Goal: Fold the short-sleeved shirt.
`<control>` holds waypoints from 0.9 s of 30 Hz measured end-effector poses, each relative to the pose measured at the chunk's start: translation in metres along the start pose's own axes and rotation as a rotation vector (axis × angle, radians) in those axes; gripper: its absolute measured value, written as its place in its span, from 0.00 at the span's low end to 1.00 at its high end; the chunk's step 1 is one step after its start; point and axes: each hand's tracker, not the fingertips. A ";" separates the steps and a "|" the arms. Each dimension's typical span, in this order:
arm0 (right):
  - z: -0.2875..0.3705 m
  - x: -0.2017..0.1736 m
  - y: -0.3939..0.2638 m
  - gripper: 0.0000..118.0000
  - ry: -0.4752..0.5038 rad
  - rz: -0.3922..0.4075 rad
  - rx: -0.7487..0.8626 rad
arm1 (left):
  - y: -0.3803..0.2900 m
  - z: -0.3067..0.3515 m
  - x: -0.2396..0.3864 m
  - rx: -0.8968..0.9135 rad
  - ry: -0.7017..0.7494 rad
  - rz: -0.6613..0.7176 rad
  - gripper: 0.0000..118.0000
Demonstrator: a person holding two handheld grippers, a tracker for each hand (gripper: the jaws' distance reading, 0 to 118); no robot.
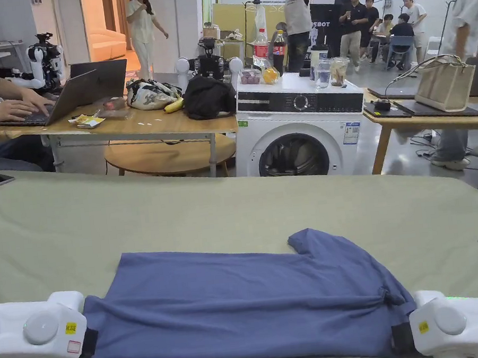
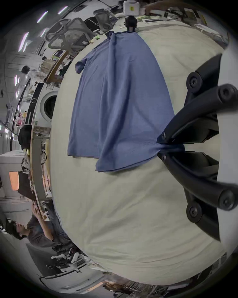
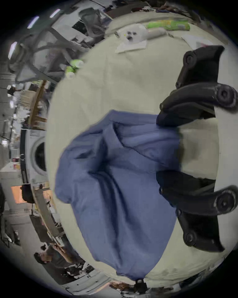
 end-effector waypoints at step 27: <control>0.132 -0.024 -0.103 0.00 -0.069 0.098 0.140 | -0.084 0.107 -0.014 0.073 -0.040 -0.001 0.01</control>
